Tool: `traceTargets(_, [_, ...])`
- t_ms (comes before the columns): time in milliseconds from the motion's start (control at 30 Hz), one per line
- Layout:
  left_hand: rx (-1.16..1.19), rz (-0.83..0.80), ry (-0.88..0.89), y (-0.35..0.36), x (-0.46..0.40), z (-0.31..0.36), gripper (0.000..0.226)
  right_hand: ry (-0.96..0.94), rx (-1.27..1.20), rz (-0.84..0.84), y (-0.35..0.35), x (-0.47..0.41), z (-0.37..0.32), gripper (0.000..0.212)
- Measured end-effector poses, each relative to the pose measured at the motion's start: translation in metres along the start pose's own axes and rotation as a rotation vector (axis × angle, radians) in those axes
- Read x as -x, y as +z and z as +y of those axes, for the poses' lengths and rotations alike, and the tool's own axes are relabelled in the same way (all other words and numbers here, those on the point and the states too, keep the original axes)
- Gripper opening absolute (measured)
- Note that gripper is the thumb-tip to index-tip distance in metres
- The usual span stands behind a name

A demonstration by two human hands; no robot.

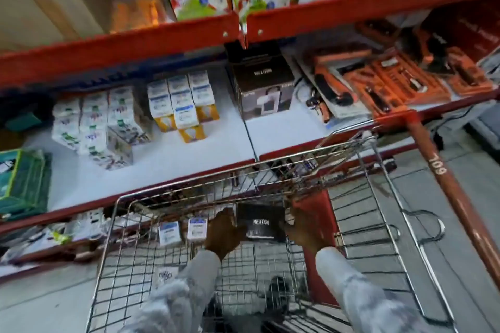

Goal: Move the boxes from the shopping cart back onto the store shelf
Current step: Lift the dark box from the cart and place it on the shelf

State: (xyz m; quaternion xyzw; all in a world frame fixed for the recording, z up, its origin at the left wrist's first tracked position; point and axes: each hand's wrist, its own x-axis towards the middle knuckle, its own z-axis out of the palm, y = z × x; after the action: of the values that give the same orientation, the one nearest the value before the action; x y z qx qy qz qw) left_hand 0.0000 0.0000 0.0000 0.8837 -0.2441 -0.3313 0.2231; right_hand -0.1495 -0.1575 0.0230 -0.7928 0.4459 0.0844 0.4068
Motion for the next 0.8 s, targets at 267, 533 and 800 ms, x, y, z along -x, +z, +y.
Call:
traceTargets(267, [0.293, -0.163, -0.312, 0.034, -0.005, 0.0, 0.011, 0.338, -0.248, -0.245, 0.046, -0.031, 0.038, 0.032])
traceTargets(533, [0.383, 0.027, -0.223, -0.03, 0.035, 0.028, 0.019, 0.225, -0.377, -0.13, -0.031, 0.014, -0.011, 0.03])
traceTargets(800, [0.663, 0.219, -0.058, -0.156, 0.102, 0.115, 0.009, -0.152, -0.345, 0.089, -0.152, 0.062, -0.095, 0.036])
